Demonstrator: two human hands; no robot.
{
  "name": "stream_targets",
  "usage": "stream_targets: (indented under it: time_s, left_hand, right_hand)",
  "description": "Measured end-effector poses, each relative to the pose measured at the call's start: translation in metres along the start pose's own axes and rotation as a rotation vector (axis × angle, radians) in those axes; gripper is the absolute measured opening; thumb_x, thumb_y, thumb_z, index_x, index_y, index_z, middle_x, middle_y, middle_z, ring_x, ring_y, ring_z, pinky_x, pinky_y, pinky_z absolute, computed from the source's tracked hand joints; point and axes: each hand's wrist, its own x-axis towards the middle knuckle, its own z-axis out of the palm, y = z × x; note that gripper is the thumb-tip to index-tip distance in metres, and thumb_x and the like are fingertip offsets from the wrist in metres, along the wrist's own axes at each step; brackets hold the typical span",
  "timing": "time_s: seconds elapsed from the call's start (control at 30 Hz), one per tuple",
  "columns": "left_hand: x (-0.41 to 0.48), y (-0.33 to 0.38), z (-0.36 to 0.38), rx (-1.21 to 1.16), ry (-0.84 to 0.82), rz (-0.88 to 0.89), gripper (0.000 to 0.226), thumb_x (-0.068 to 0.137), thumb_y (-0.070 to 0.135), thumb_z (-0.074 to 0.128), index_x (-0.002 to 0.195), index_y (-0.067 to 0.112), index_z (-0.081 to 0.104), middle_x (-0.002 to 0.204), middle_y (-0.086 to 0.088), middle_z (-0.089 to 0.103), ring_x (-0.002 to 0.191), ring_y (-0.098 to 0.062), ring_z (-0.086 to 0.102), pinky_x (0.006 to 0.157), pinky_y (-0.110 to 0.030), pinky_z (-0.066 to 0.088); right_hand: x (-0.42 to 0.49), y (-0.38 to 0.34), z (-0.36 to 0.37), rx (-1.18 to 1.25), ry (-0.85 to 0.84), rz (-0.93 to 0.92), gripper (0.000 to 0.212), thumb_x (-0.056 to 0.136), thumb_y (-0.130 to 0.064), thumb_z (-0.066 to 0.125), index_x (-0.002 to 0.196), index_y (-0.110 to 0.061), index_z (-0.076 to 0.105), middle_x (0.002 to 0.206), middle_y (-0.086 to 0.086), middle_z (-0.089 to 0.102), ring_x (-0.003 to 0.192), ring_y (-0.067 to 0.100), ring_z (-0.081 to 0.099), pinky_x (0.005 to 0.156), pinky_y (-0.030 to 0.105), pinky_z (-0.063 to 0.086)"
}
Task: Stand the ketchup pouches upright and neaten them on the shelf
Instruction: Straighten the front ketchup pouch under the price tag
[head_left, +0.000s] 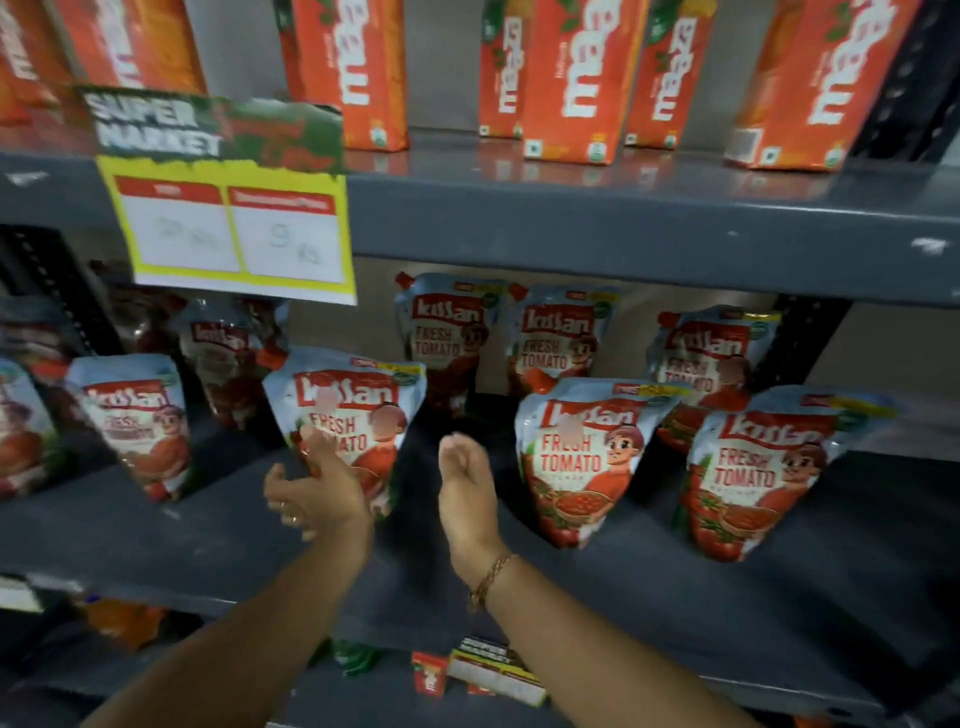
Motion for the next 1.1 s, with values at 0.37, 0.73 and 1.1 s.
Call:
stream_targets:
  time_s: [0.37,0.73,1.1]
  left_hand:
    - [0.058,0.032,-0.002,-0.13,-0.727,0.036,0.042,0.085,0.059,0.051,0.082,0.02,0.066,0.086,0.0,0.07,0.08,-0.017,0.067,0.073,-0.031,0.055]
    - [0.014,0.016,0.016,-0.021,-0.836,-0.032,0.049,0.077,0.068,0.053,0.077,0.02,0.067,0.089,-0.003,0.074,0.087,-0.021,0.071,0.085,-0.039,0.057]
    - [0.013,0.015,-0.005,0.003,-0.812,0.019,0.056,0.086,0.063,0.045,0.089,0.01,0.063,0.088,0.002,0.07,0.088,-0.014,0.066,0.077,-0.028,0.053]
  right_hand:
    - [0.033,-0.021,0.063,0.461,0.135,0.036,0.022,0.095,-0.017,0.047,0.082,-0.018,0.064,0.081,0.001,0.069,0.072,0.013,0.067,0.078,0.037,0.055]
    - [0.034,-0.037,0.017,0.457,0.291,-0.077,0.023,0.097,-0.02,0.042,0.084,-0.019,0.061,0.086,0.001,0.068,0.076,0.012,0.066,0.065,0.025,0.054]
    - [0.014,-0.022,0.031,0.358,0.453,0.027,0.034,0.098,-0.037,0.033,0.108,-0.014,0.057,0.089,0.002,0.066,0.082,0.018,0.063,0.068,0.03,0.052]
